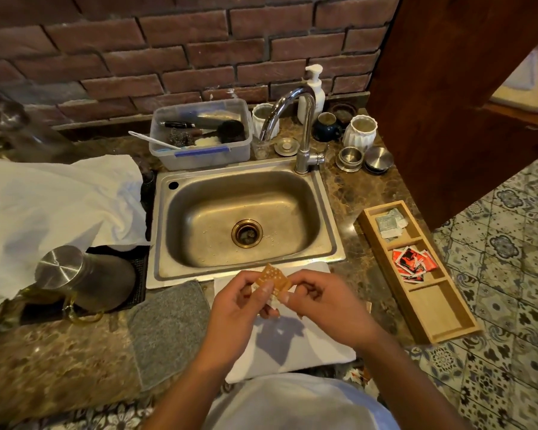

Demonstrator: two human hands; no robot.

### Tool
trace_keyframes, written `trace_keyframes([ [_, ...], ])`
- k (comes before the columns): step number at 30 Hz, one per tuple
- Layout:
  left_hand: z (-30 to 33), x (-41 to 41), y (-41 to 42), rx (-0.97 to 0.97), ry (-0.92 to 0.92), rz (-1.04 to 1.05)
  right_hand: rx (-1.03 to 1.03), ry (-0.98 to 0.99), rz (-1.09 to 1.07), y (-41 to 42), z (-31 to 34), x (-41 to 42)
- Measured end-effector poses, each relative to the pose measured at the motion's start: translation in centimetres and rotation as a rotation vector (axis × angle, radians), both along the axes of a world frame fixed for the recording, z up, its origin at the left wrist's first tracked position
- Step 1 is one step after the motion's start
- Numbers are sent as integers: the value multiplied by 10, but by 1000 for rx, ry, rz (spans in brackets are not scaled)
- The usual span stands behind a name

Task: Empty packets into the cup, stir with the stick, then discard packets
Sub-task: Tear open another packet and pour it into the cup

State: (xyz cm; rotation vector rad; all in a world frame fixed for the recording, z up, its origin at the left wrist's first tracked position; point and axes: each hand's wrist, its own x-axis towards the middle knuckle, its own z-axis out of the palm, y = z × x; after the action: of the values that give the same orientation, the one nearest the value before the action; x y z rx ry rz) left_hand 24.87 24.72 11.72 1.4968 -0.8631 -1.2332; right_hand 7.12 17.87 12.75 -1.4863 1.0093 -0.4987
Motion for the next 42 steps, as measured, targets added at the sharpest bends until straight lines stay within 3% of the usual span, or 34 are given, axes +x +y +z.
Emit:
trace_keyframes([
  [11, -16, 19, 12, 7, -28, 33, -29, 11, -33, -4, -9, 28],
  [16, -28, 26, 14, 3, -36, 24, 15, 103, 69, -5, -21, 37],
  [27, -68, 35, 27, 257, -159, -76, 80, 290, 128, 6, -51, 46],
  [42, -72, 33, 30, 330, -215, -73, 140, 397, 127, 8, -67, 50],
])
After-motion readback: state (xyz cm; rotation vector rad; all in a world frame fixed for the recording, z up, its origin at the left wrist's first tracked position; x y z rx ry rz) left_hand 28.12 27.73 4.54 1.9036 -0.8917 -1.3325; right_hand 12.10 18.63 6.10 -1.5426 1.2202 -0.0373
